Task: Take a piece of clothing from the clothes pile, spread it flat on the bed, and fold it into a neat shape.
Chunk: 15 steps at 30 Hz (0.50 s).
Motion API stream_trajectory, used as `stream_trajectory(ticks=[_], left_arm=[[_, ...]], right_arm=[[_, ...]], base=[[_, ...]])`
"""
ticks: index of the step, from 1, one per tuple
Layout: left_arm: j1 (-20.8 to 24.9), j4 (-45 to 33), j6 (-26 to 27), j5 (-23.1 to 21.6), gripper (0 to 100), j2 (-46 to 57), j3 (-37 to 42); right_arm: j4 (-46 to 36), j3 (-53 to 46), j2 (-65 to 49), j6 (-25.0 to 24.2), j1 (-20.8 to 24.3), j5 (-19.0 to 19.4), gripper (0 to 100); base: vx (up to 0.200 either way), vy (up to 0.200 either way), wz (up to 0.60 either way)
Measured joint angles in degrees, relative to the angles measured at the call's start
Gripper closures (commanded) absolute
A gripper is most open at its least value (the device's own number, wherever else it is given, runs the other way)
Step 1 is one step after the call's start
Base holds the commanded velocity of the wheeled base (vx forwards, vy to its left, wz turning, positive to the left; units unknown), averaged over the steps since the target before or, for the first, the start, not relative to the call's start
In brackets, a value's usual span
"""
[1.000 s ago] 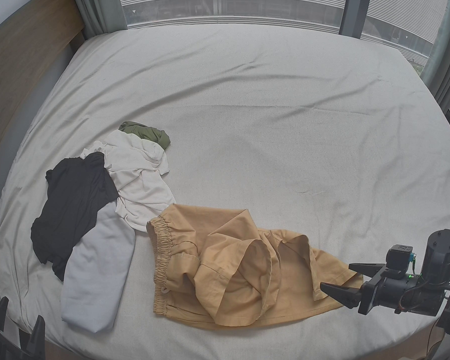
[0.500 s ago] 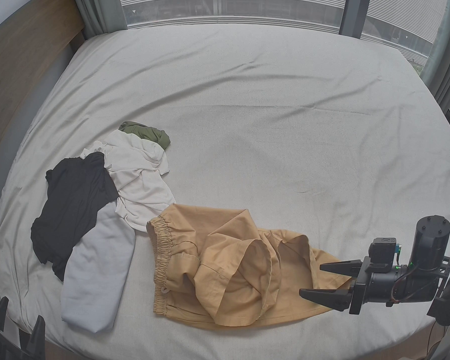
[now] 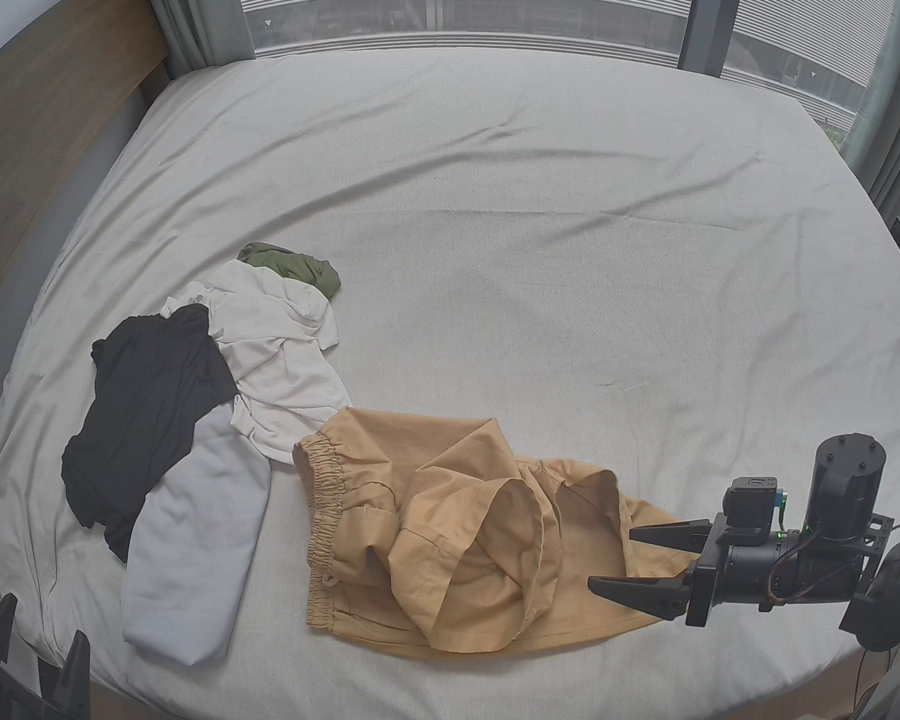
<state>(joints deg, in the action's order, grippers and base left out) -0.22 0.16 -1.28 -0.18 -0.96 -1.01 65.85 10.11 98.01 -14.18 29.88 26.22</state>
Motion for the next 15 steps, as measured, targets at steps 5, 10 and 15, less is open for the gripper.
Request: stream_trajectory(ticks=[5, 10, 15], left_arm=[[0.0, 0.0, 1.3, -0.4, 0, 0.0, 0.0], [0.0, -0.2, 2.0, -1.5, 0, 0.0, 0.0], [0.1, -0.3, 2.0, -1.5, 0, 0.0, 0.0]], right_arm=[[0.4, -0.2, 0.6, -0.1, -0.6, -0.3, 0], [0.5, 0.0, 0.8, -0.1, -0.3, -0.6, 0], [0.5, 0.3, 0.7, 0.0, -0.2, -0.6, 0]], base=[[0.000, 0.000, 0.00], [0.000, 0.000, 0.00], [0.000, 0.000, 0.00]])
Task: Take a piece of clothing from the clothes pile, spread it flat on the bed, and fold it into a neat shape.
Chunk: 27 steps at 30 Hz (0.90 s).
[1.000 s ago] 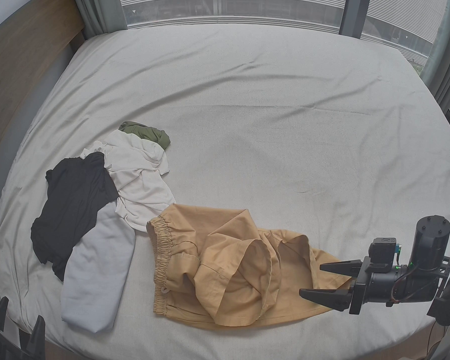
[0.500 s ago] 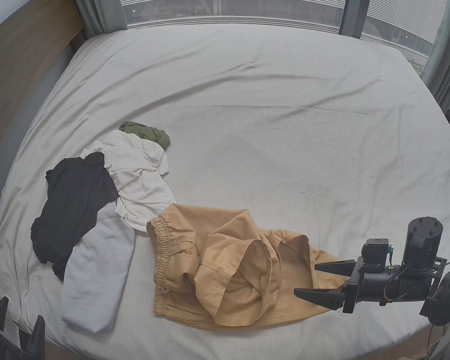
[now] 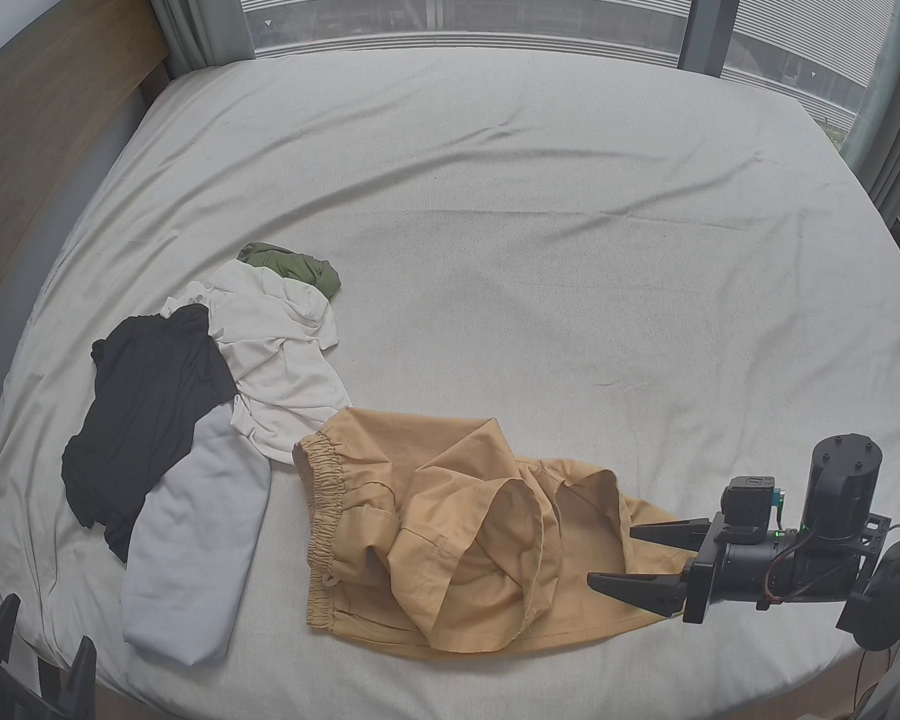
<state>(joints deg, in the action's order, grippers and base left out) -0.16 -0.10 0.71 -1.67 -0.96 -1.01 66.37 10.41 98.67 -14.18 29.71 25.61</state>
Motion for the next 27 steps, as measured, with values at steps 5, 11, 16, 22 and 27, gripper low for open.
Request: stream_trajectory(ticks=[5, 11, 16, 22, 27], left_arm=[[0.0, 0.0, -0.3, 0.0, 0, 0.0, 0.0], [0.0, 0.0, -0.4, 0.0, 0, 0.0, 0.0], [0.0, 0.1, -0.5, 0.1, 0, 0.0, 0.0], [0.0, 0.1, -0.7, 0.1, 0, 0.0, 0.0], [0.0, 0.1, -0.9, 0.1, 0, 0.0, 0.0]], right_arm=[[0.0, 0.3, -0.1, 0.1, 0.2, 0.0, 0], [0.0, 0.5, 0.3, -0.1, 2.5, 0.1, 0], [0.3, 1.5, 1.6, -0.2, 6.8, -1.5, 0], [1.0, 6.3, 6.4, -0.2, 11.2, -4.6, 0], [1.3, 10.0, 11.1, -0.2, 12.5, -5.2, 0]], base=[[0.000, 0.000, 0.00], [0.000, 0.000, 0.00], [0.000, 0.000, 0.00], [0.000, 0.000, 0.00], [0.000, 0.000, 0.00]])
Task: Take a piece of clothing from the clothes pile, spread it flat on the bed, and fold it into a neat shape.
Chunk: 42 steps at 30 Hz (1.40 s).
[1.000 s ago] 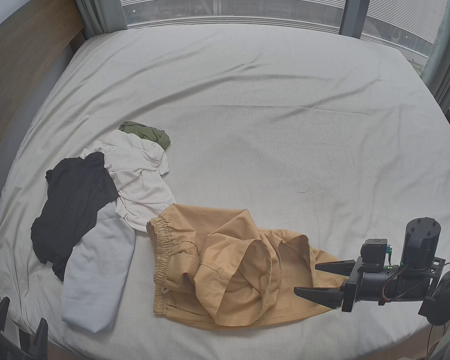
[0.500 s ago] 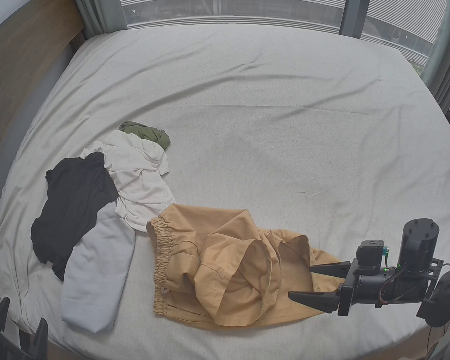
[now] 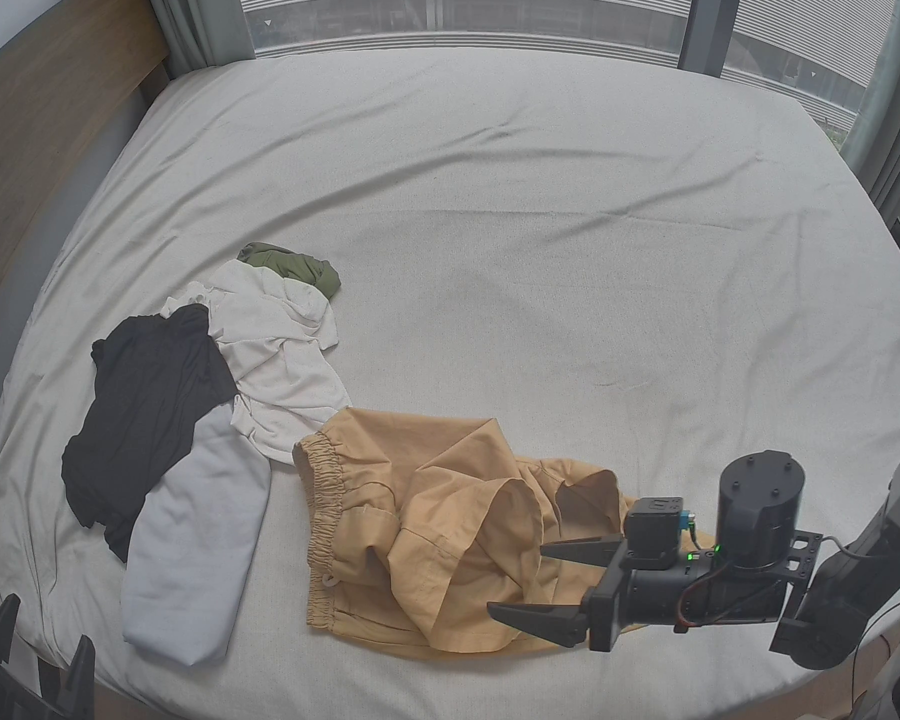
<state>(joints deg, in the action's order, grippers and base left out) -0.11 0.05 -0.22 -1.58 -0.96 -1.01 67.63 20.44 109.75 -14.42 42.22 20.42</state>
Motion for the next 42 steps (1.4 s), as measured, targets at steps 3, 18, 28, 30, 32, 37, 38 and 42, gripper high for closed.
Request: stream_trajectory(ticks=[3, 18, 28, 30, 32, 37, 38, 42], left_arm=[[0.0, 0.0, -0.1, 0.0, 0, 0.0, 0.0], [0.0, 0.0, -0.4, 0.0, 0, 0.0, 0.0], [0.0, 0.0, -0.4, 0.0, 0, 0.0, 0.0], [0.0, 0.0, -0.5, 0.0, 0, 0.0, 0.0], [0.0, 0.0, -0.5, 0.0, 0, 0.0, 0.0], [0.0, 0.0, -0.5, 0.0, 0, 0.0, 0.0], [0.0, 0.0, -0.4, 0.0, 0, 0.0, 0.0], [0.0, 0.0, -0.5, 0.0, 0, 0.0, 0.0]], right_arm=[[0.1, 1.9, 2.5, -0.2, 0.3, 0.0, 0], [2.3, 11.1, 11.8, -5.4, 1.5, 0.2, 0], [6.5, 14.8, 16.6, -6.4, 3.4, -0.2, 0], [7.7, 15.1, 17.3, -6.4, 3.5, -0.2, 0], [8.2, 15.3, 17.8, -6.7, 3.7, -0.2, 0], [9.3, 15.4, 18.5, -7.6, 4.3, -0.1, 100], [9.6, 15.4, 18.6, -7.6, 4.3, -0.1, 100], [11.1, 15.1, 18.8, -7.8, 4.6, -0.1, 100]], base=[[0.000, 0.000, 0.00], [0.000, 0.000, 0.00], [0.000, 0.000, 0.00], [0.000, 0.000, 0.00], [0.000, 0.000, 0.00], [0.000, 0.000, 0.00], [0.000, 0.000, 0.00], [0.000, 0.000, 0.00]])
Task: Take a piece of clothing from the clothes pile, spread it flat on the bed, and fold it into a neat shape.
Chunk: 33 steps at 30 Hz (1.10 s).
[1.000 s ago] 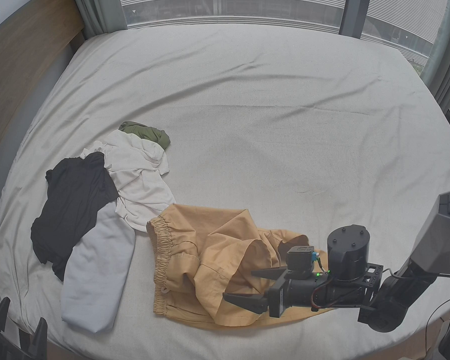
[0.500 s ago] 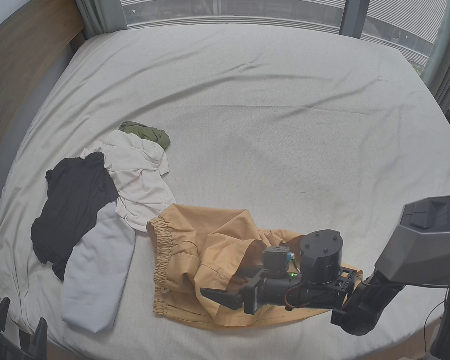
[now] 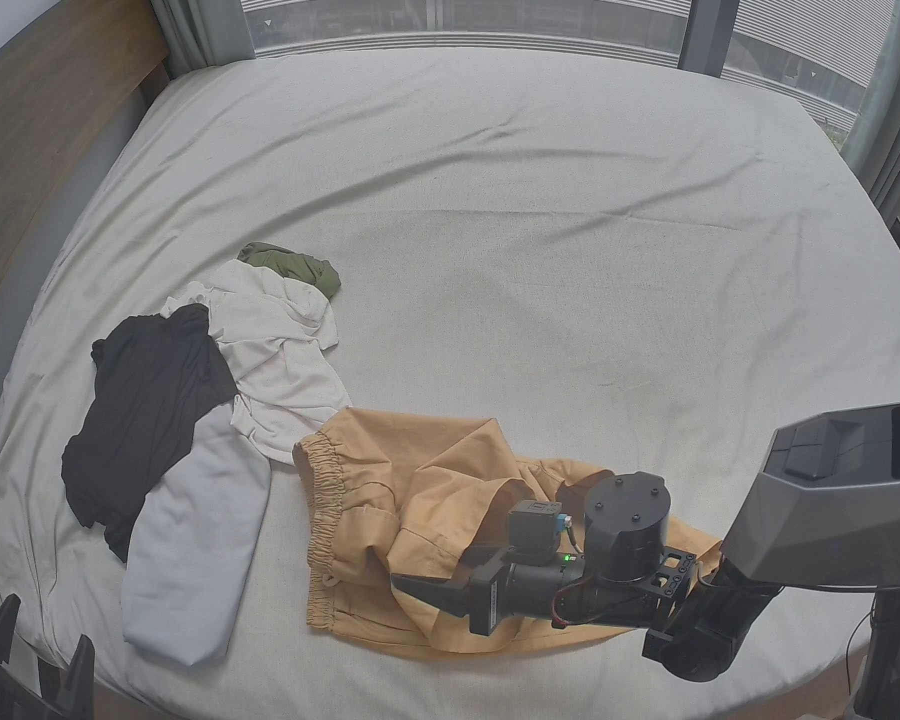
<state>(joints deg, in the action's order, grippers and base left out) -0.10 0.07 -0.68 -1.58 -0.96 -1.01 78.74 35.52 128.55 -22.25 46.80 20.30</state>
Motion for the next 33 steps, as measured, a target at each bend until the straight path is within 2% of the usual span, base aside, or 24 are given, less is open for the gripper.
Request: stream_trajectory(ticks=[7, 19, 20, 33], left_arm=[[0.0, 0.0, 0.0, 0.0, 0, 0.0, 0.0], [0.0, 0.0, 0.0, 0.0, 0, 0.0, 0.0], [0.0, 0.0, 0.0, 0.0, 0, 0.0, 0.0], [0.0, 0.0, 0.0, 0.0, 0, 0.0, 0.0]], right_arm=[[1.9, -1.0, 0.1, -0.7, -0.1, -0.1, 100], [5.1, -3.7, -1.2, -1.1, -3.3, -2.1, 100], [5.2, -3.6, -1.2, -1.1, -3.3, -2.2, 0], [7.3, -2.0, -1.2, -2.3, -1.1, -2.2, 0]], base=[[0.000, 0.000, 0.00], [0.000, 0.000, 0.00], [0.000, 0.000, 0.00], [0.000, 0.000, 0.00]])
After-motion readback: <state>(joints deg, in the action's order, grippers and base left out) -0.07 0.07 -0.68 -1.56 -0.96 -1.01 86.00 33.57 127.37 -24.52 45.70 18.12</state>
